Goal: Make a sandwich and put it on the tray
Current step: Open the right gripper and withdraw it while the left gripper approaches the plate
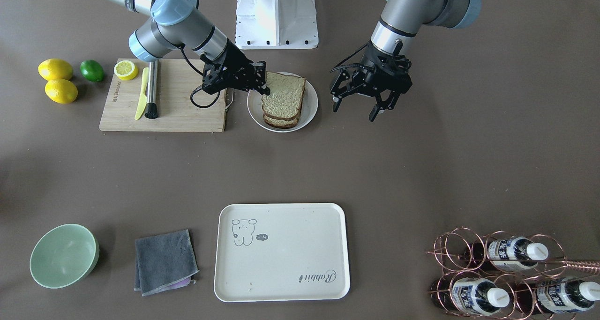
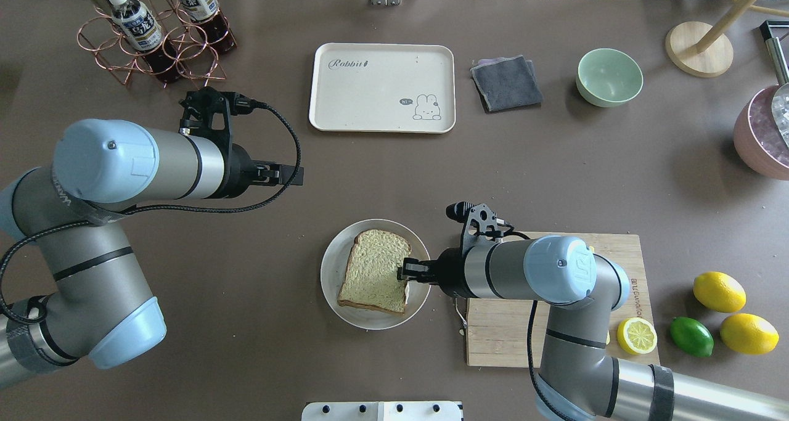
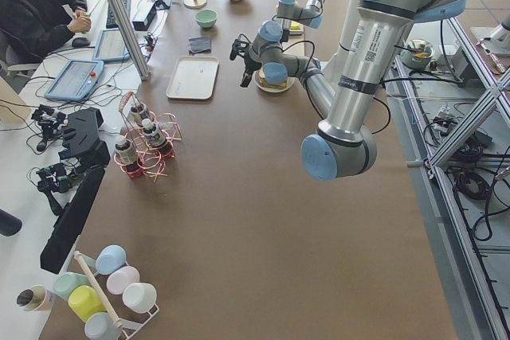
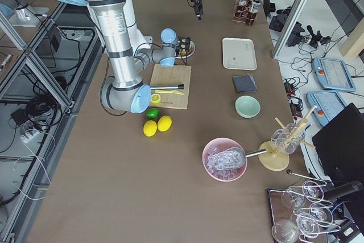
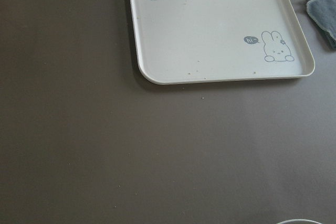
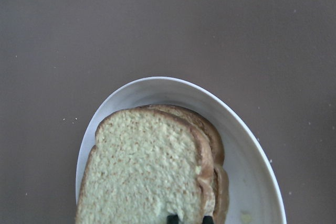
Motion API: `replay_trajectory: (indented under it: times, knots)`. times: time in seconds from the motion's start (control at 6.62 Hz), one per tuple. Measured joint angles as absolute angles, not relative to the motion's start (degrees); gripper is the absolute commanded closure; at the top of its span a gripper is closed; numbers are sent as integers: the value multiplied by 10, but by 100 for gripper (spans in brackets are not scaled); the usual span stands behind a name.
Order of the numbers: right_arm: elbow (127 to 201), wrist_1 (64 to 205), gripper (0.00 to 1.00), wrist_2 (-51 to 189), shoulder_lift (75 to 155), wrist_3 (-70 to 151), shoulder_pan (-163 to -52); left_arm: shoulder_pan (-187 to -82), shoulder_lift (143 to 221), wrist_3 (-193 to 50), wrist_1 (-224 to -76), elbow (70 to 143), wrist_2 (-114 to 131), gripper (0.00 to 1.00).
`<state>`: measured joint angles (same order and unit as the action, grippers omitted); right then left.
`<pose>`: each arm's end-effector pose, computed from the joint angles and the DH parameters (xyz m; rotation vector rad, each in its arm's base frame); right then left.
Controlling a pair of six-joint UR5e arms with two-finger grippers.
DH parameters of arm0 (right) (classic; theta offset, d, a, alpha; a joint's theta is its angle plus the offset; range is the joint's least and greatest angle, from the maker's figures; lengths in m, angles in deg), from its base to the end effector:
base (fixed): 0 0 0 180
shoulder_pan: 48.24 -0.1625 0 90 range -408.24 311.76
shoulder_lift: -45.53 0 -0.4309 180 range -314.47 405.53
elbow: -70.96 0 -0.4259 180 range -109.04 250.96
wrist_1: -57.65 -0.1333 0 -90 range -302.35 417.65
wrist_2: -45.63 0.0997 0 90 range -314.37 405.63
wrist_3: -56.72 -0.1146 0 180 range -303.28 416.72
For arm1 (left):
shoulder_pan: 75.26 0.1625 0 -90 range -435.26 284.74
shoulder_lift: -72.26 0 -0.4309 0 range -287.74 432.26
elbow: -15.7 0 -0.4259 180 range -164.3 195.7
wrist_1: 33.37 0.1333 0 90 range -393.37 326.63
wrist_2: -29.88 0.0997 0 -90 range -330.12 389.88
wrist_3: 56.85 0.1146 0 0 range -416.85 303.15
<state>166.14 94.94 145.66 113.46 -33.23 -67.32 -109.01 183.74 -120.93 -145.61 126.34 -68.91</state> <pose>-0.5952 -0.3258 0.2883 0.0877 -1.3972 0.1540 0.4503 -0.4401 0.2370 0.4388 1.0402 -0.0357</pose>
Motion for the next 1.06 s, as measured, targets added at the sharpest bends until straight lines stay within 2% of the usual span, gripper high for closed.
replay_trajectory:
  times: [0.6,0.76,0.91,1.06]
  knots:
    - [1710,948,1,1481,1146,-334,-716,-1076,1841,-1231,-1474,1251,-682,3]
    - [1722,947,1,1522,1154,-335,-754,-1049,1840,-1258,-1511,1235,-662,7]
    - [1727,947,1,1554,1161,-336,-790,-1019,1838,-1271,-1547,1220,-640,20]
    - [1727,947,1,1571,1167,-337,-817,-1000,1836,-1277,-1568,1212,-629,38]
